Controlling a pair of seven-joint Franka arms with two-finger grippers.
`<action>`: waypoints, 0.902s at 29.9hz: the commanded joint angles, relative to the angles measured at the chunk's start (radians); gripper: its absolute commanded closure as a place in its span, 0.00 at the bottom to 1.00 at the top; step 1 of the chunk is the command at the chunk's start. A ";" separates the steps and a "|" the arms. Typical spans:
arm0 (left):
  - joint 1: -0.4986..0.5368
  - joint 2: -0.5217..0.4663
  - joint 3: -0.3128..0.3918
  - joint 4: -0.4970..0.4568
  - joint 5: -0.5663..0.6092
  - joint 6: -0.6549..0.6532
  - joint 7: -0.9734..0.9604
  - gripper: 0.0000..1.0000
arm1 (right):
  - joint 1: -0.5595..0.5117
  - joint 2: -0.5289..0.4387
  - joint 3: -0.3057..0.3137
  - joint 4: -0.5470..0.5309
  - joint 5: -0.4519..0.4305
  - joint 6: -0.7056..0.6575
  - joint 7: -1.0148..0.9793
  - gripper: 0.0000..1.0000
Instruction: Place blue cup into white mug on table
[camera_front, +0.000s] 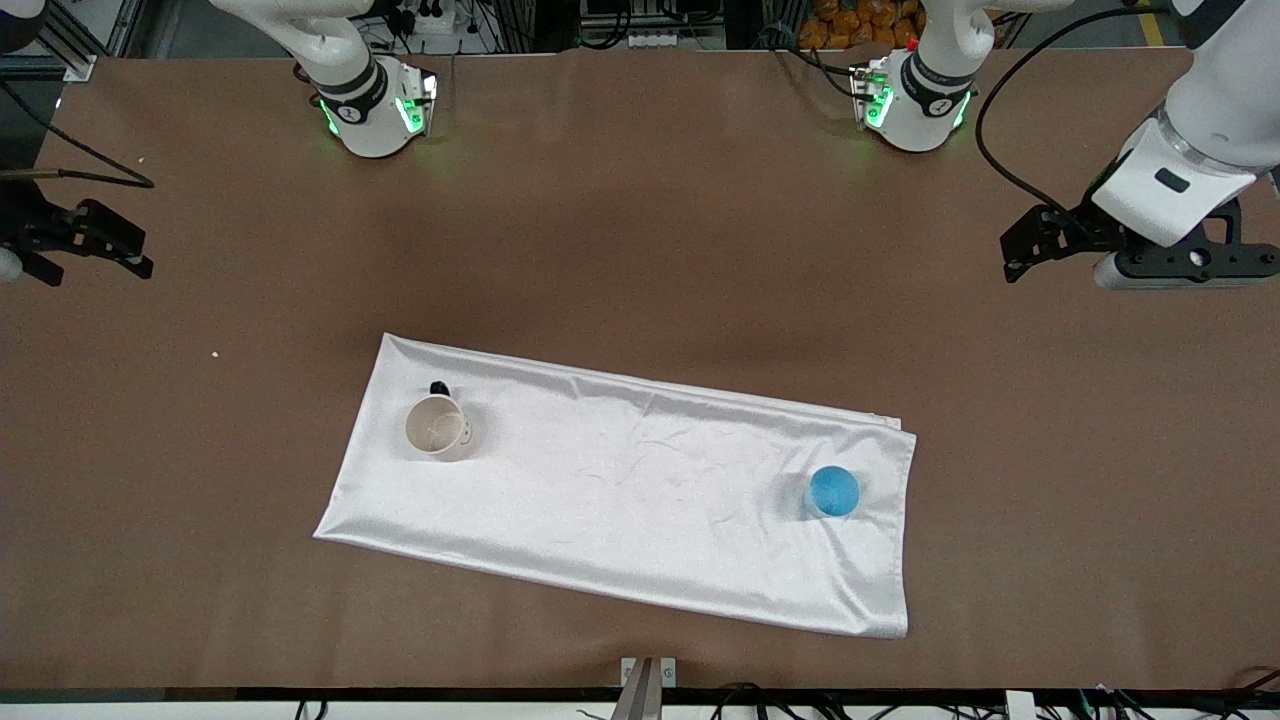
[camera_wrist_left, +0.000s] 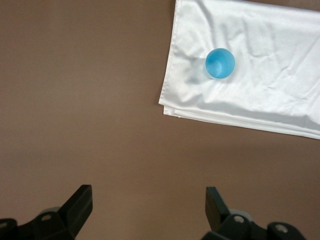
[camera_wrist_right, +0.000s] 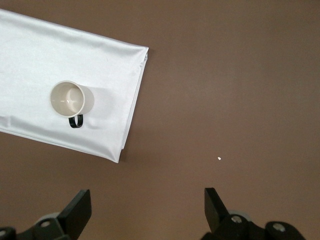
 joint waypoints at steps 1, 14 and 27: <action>-0.003 0.008 0.001 0.023 0.008 -0.019 -0.004 0.00 | 0.000 0.012 0.003 0.041 -0.004 -0.039 -0.002 0.00; -0.005 0.008 0.002 0.026 0.010 -0.017 -0.010 0.00 | 0.012 0.012 -0.003 0.041 -0.001 -0.047 0.001 0.00; -0.005 0.020 -0.001 0.026 0.016 -0.017 -0.012 0.00 | 0.027 0.018 -0.003 -0.007 0.013 -0.015 0.004 0.00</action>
